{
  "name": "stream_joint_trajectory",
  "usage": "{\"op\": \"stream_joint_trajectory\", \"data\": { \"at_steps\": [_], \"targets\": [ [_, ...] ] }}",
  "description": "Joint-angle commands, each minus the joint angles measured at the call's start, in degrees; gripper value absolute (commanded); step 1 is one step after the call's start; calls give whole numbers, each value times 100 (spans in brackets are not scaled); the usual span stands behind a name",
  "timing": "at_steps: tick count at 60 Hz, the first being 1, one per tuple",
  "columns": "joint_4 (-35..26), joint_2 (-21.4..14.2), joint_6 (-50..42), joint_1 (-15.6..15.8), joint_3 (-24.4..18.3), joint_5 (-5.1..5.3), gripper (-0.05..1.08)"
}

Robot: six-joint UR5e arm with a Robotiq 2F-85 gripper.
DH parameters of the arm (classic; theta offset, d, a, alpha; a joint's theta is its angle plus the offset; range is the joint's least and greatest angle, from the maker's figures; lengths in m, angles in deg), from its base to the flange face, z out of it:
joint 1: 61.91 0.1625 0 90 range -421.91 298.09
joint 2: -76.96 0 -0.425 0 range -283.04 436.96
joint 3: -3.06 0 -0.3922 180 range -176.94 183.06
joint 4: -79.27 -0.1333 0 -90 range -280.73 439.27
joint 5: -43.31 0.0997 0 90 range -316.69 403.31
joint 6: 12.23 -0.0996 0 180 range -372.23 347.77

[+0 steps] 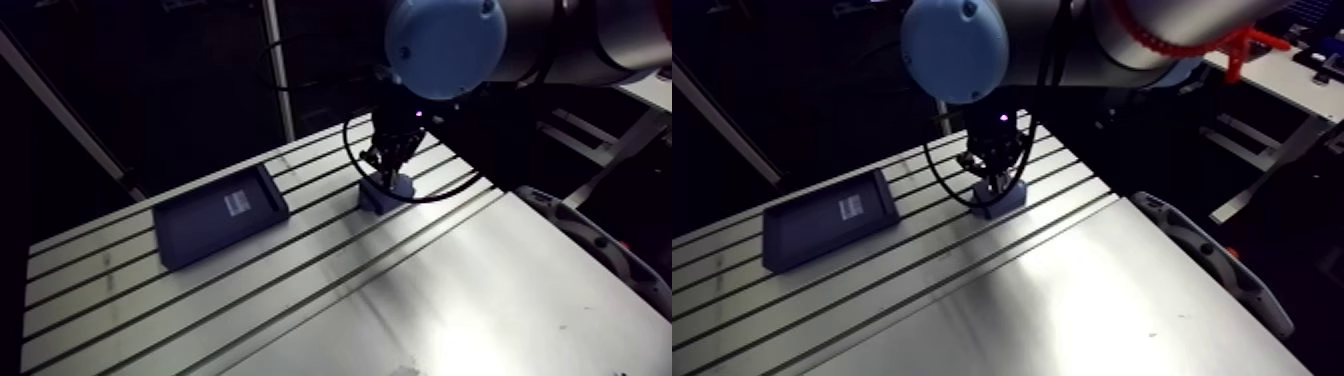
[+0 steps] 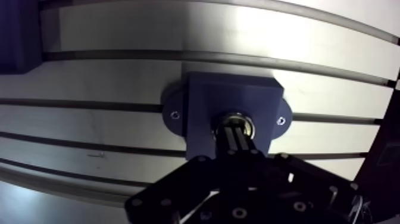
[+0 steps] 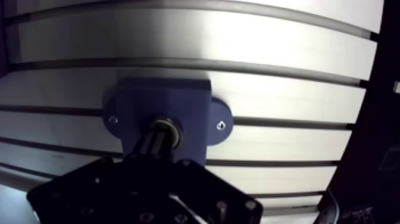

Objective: Pick up the bearing and press it into the housing until flush.

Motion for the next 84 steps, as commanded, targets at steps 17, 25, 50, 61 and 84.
{"op": "stream_joint_trajectory", "data": {
  "at_steps": [17,25,50,61,84],
  "targets": [
    [26,-5,10,0,9,-1,107],
    [26,-5,10,0,9,-1,107],
    [26,-5,10,-7,9,-1,107],
    [34,-3,10,-1,26,-1,107],
    [34,4,10,-1,44,-1,107]
  ]
}}
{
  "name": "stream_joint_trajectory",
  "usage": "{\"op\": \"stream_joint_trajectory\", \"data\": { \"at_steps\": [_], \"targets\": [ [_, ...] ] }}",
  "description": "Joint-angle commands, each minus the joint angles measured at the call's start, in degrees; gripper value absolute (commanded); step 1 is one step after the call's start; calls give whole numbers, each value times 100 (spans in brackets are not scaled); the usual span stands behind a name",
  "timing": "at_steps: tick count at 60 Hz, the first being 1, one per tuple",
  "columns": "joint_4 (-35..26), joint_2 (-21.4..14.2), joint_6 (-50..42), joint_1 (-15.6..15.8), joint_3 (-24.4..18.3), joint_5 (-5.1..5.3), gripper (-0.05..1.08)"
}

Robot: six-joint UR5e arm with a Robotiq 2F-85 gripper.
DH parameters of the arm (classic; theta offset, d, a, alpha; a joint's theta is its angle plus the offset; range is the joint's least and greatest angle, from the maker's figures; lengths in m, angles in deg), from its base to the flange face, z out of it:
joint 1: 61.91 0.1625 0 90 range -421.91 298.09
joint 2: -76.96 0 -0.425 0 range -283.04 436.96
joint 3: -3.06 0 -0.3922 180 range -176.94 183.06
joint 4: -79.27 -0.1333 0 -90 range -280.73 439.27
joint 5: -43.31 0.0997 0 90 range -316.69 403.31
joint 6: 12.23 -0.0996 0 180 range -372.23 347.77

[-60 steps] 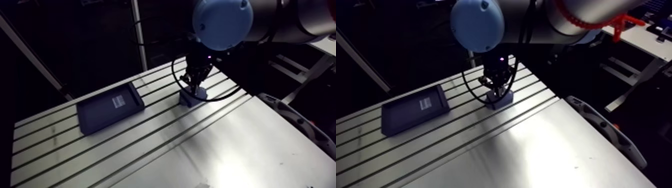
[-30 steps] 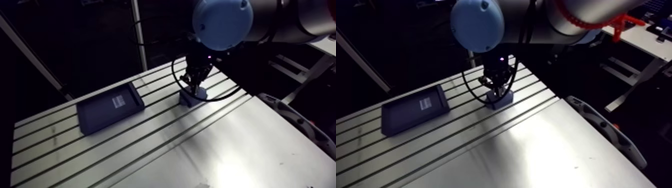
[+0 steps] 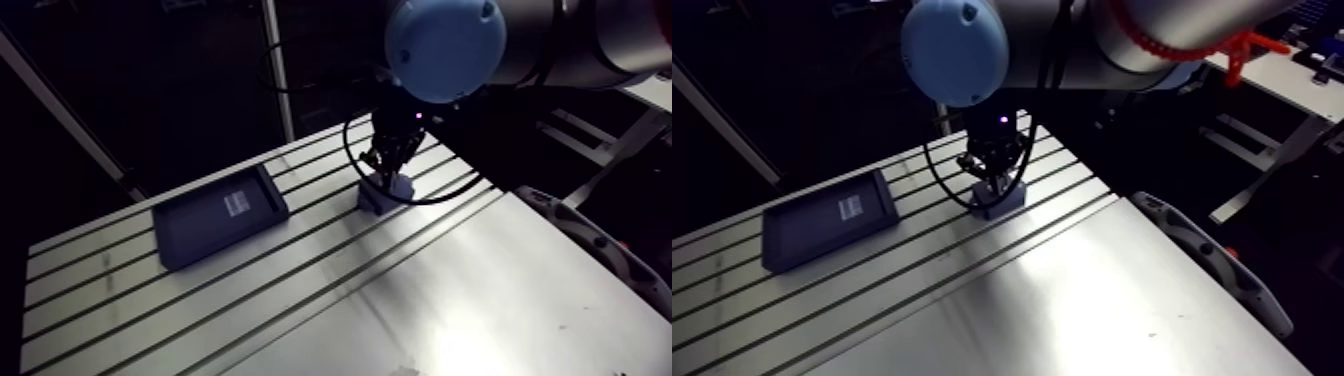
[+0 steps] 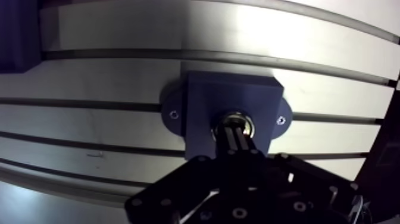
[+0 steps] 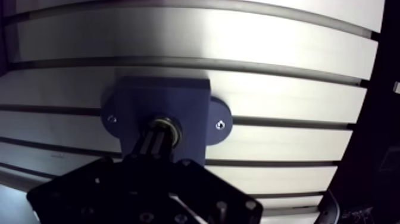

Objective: Pick up the bearing and press it into the housing until flush.

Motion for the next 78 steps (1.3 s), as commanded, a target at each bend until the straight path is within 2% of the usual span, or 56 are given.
{"op": "stream_joint_trajectory", "data": {
  "at_steps": [1,78],
  "targets": [
    [0,4,4,0,9,0,107],
    [0,31,5,-1,9,0,107]
  ]
}}
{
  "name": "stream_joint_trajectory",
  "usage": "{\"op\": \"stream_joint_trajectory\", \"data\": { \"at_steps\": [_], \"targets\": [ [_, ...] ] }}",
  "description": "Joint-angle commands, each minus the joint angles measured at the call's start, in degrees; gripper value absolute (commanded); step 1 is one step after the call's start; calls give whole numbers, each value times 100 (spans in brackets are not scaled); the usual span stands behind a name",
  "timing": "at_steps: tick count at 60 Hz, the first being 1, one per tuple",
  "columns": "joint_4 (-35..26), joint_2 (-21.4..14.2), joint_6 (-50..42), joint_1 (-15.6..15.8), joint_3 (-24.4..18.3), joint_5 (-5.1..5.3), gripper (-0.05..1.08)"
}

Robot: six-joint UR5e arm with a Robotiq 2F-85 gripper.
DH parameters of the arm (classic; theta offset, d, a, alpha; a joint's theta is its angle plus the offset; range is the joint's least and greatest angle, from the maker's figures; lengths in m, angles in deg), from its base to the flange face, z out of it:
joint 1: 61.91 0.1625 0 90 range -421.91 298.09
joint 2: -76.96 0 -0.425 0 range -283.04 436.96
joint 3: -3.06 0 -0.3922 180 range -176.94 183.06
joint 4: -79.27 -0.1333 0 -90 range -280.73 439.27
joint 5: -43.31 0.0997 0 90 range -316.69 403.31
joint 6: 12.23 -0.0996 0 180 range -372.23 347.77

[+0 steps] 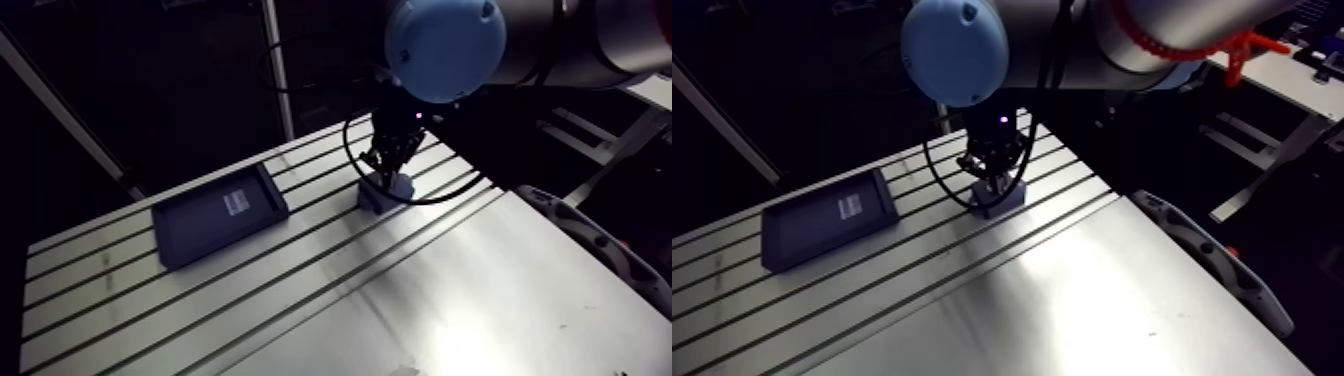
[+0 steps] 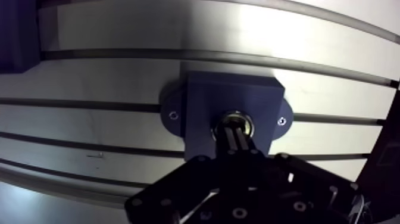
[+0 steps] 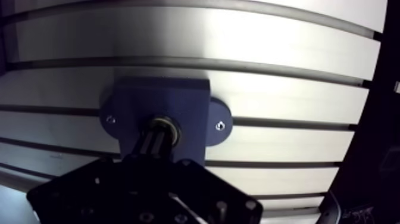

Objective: Pick up the bearing and press it into the housing until flush.

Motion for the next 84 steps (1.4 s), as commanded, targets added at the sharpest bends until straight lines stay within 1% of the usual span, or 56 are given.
{"op": "stream_joint_trajectory", "data": {
  "at_steps": [1,84],
  "targets": [
    [-1,4,6,0,10,0,107],
    [0,4,-3,0,54,-9,107]
  ]
}}
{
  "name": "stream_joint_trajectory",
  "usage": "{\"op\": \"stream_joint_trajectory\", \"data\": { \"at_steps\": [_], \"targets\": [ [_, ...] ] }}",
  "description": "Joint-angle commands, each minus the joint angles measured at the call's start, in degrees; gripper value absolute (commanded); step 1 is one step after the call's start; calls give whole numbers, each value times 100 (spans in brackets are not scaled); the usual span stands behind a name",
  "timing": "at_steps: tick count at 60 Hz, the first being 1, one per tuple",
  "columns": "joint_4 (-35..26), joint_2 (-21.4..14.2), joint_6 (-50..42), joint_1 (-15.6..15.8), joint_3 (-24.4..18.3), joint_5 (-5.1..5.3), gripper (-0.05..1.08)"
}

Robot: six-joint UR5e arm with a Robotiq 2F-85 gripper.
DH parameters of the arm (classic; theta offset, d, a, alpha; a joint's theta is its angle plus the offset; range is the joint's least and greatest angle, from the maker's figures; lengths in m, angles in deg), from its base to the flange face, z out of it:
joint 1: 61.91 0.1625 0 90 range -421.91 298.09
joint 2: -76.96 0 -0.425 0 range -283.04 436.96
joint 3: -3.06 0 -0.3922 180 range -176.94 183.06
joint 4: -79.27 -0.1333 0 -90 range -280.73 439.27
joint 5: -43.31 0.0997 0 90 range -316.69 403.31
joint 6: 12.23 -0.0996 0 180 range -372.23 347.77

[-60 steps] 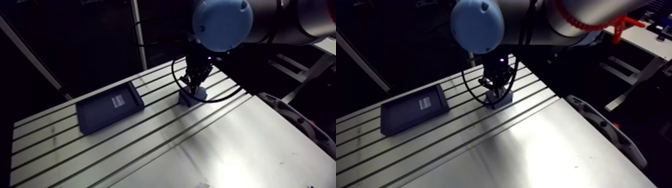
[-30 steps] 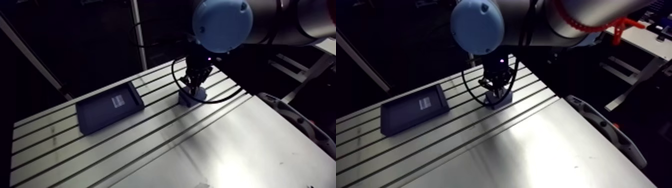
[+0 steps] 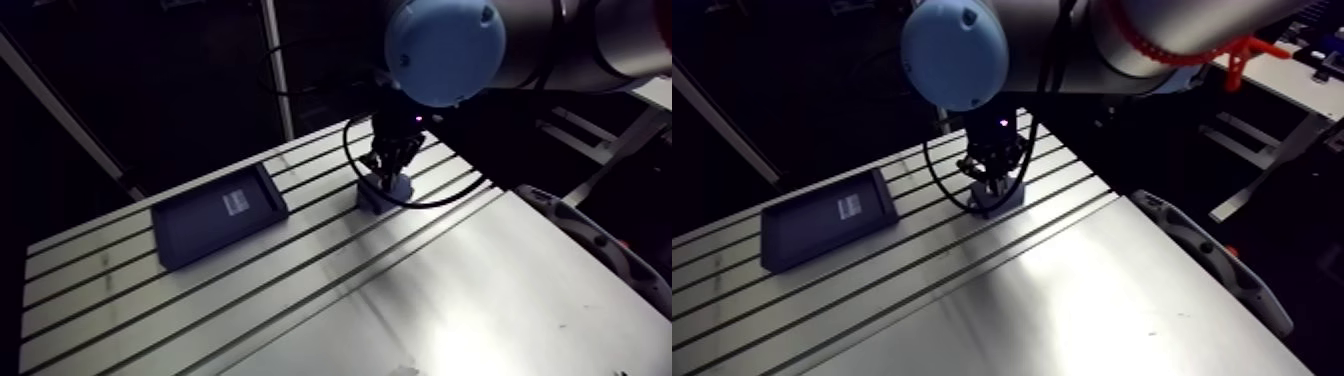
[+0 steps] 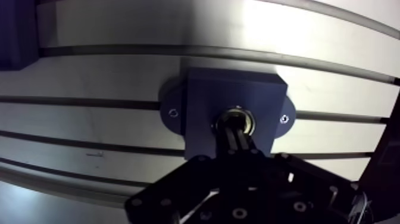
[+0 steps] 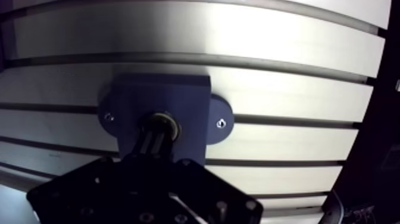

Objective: Pick up the bearing and press it into the housing until flush.

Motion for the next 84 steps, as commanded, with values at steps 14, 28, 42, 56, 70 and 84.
{"op": "stream_joint_trajectory", "data": {
  "at_steps": [14,28,42,56,70,84],
  "targets": [
    [-1,-62,8,-18,-21,9,107],
    [-9,-241,10,-18,-22,9,107],
    [-34,-445,18,0,-13,25,107],
    [-211,-785,-7,77,4,26,104],
    [-628,-1168,-160,78,-2,36,0],
    [-1776,-1558,-499,104,-480,51,0]
  ]
}}
